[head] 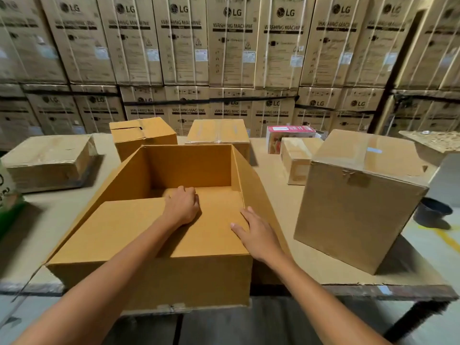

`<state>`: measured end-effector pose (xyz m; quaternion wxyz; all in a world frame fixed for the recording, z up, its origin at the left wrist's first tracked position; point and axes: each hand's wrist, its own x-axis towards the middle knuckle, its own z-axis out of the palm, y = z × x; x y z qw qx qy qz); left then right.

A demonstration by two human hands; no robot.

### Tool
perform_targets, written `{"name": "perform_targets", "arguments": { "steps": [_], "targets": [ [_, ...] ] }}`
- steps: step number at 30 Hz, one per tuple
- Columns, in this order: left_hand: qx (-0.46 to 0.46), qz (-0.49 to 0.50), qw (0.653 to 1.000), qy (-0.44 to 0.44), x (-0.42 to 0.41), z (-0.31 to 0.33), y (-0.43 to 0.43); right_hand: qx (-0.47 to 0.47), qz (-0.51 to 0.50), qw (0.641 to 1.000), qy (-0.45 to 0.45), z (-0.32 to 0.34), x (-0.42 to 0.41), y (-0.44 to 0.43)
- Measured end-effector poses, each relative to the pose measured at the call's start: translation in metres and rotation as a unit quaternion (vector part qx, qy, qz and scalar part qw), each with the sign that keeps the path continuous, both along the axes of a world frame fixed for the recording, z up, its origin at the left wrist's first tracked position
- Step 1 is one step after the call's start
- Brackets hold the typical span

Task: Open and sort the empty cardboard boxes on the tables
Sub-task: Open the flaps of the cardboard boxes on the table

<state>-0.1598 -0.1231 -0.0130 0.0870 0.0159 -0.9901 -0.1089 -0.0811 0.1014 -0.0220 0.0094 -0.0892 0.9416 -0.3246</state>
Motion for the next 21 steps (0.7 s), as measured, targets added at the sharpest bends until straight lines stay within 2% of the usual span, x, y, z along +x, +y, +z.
{"name": "perform_targets", "arguments": {
  "steps": [3, 7, 12, 15, 19, 21],
  "targets": [
    [-0.013, 0.008, 1.000, 0.022, 0.002, 0.009, 0.001, -0.049, 0.006, 0.999, -0.018, -0.006, -0.006, 0.000],
    [-0.030, -0.008, 0.998, 0.051, 0.010, 0.044, -0.003, -0.068, -0.014, 0.997, -0.039, -0.002, -0.007, -0.001],
    [0.007, -0.084, 0.993, 0.089, 0.041, 0.109, -0.021, -0.168, -0.022, 0.984, 0.062, 0.045, 0.009, -0.004],
    [0.037, -0.136, 0.985, 0.096, 0.075, 0.150, -0.032, -0.197, -0.027, 0.972, 0.126, 0.093, 0.019, -0.009],
    [-0.054, -0.128, 0.989, 0.056, 0.119, 0.186, -0.054, -0.203, -0.023, 0.960, 0.189, 0.152, 0.038, -0.022],
    [-0.098, -0.109, 0.988, 0.046, 0.141, 0.193, -0.068, -0.163, -0.017, 0.963, 0.215, 0.169, 0.053, -0.027]
  ]
}}
